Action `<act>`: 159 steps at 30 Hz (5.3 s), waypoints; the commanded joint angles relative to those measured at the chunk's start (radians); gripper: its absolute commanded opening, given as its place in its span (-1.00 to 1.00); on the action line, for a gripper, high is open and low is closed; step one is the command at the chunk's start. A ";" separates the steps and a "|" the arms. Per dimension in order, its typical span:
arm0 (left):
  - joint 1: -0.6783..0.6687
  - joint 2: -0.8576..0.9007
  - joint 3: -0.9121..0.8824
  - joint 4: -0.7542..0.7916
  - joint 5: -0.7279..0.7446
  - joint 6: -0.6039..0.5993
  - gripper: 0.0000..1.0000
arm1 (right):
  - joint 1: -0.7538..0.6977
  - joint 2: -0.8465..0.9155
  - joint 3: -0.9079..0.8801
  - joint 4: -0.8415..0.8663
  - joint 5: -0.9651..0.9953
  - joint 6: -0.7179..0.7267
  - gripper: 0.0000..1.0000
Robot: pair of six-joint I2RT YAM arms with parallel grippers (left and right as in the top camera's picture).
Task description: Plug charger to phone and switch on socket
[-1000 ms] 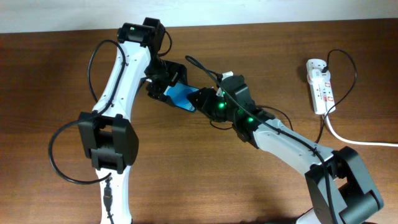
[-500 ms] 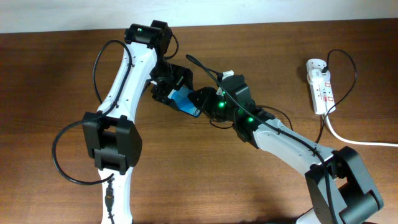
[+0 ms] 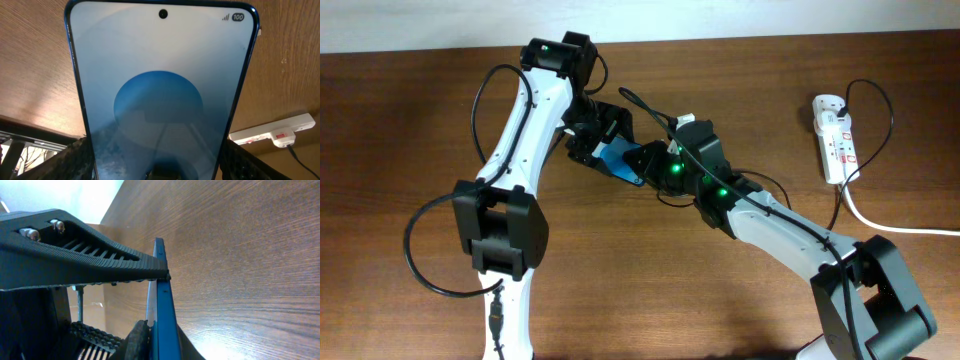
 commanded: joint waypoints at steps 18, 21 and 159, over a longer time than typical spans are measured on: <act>0.005 -0.005 0.023 0.002 0.045 0.012 0.99 | 0.004 0.000 0.015 0.003 -0.025 -0.008 -0.92; 0.027 -0.005 0.023 0.013 0.046 0.046 0.99 | 0.003 0.000 0.015 -0.003 -0.029 -0.008 -0.92; 0.299 -0.005 0.023 0.554 0.625 0.697 -1.00 | -0.146 0.247 0.465 -0.658 0.056 -0.399 -0.15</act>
